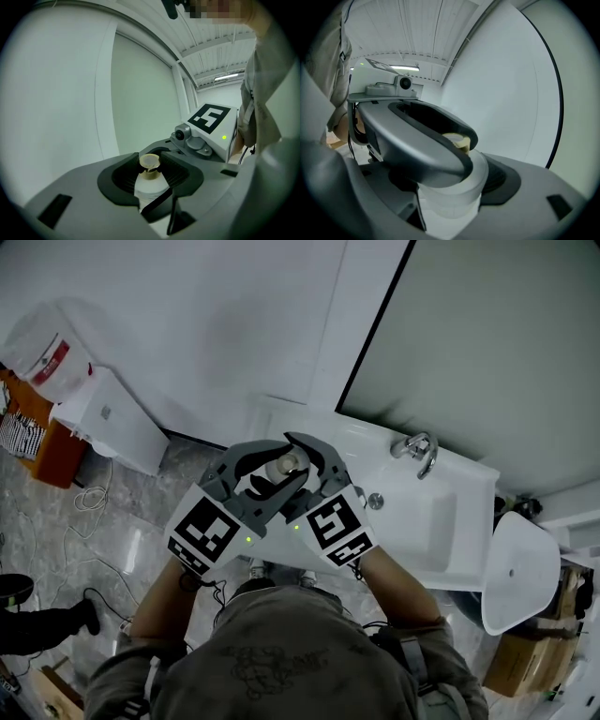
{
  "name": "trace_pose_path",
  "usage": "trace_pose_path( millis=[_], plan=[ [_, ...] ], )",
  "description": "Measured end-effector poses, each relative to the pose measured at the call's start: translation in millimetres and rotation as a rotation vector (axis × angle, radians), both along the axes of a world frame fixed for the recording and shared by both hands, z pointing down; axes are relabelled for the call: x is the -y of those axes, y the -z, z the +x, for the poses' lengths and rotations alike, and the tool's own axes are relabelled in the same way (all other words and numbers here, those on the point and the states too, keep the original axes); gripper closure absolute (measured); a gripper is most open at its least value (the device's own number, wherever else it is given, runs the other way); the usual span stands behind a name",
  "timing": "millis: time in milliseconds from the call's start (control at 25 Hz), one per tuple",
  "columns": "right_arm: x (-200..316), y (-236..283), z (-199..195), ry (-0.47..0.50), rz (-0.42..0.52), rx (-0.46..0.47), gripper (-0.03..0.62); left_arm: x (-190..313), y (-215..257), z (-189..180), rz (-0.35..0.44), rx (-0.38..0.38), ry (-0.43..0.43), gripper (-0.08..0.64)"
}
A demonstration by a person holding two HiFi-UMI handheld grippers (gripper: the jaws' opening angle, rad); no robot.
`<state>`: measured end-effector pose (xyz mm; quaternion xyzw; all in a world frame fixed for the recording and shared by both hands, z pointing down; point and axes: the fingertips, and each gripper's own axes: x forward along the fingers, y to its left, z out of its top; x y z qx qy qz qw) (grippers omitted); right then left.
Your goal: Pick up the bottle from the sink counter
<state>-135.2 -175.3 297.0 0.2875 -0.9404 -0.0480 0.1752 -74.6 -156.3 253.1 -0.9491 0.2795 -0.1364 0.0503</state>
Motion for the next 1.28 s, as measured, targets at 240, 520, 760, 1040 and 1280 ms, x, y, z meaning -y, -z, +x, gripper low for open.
trace_pose_path(
  millis=[240,520,760,1040,1280],
  plan=[
    [-23,-20,-2,-0.006,-0.031,0.019,0.259,-22,-22,-1,-0.030,0.027,-0.014,0.408],
    [-45,-54,-2,0.011,-0.095,0.045,0.259,-40,-56,0,-0.093,0.048,-0.005,0.408],
    [-57,-84,-1,0.015,-0.162,0.054,0.259,-50,-85,1,-0.150,0.024,-0.004,0.408],
    [-59,-94,1,0.025,-0.168,0.050,0.259,-50,-96,3,-0.159,0.039,0.009,0.408],
    [-58,-94,3,0.023,-0.167,0.057,0.259,-49,-96,5,-0.159,0.050,0.013,0.408]
  ],
)
